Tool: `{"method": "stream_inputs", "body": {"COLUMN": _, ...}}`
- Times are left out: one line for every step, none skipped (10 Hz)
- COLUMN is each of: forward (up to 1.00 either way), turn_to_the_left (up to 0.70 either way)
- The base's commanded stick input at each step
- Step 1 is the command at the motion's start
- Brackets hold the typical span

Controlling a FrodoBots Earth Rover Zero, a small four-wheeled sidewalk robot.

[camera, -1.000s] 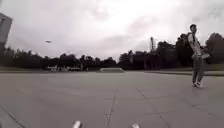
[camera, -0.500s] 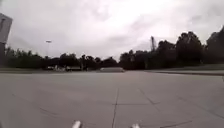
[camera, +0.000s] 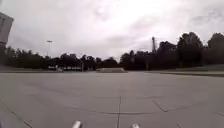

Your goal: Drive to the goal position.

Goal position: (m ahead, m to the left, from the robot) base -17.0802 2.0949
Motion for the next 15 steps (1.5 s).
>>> {"method": "stream_inputs", "body": {"forward": 0.7, "turn_to_the_left": 0.0}}
{"method": "stream_inputs", "body": {"forward": 0.7, "turn_to_the_left": 0.0}}
{"method": "stream_inputs", "body": {"forward": 0.7, "turn_to_the_left": 0.0}}
{"method": "stream_inputs", "body": {"forward": 0.7, "turn_to_the_left": 0.0}}
{"method": "stream_inputs", "body": {"forward": 0.7, "turn_to_the_left": 0.0}}
{"method": "stream_inputs", "body": {"forward": 0.7, "turn_to_the_left": 0.0}}
{"method": "stream_inputs", "body": {"forward": 0.7, "turn_to_the_left": 0.0}}
{"method": "stream_inputs", "body": {"forward": 0.7, "turn_to_the_left": 0.0}}
{"method": "stream_inputs", "body": {"forward": 0.7, "turn_to_the_left": 0.0}}
{"method": "stream_inputs", "body": {"forward": 0.7, "turn_to_the_left": 0.0}}
{"method": "stream_inputs", "body": {"forward": 0.7, "turn_to_the_left": 0.0}}
{"method": "stream_inputs", "body": {"forward": 0.7, "turn_to_the_left": 0.0}}
{"method": "stream_inputs", "body": {"forward": 0.7, "turn_to_the_left": 0.0}}
{"method": "stream_inputs", "body": {"forward": 0.7, "turn_to_the_left": 0.0}}
{"method": "stream_inputs", "body": {"forward": 0.7, "turn_to_the_left": 0.0}}
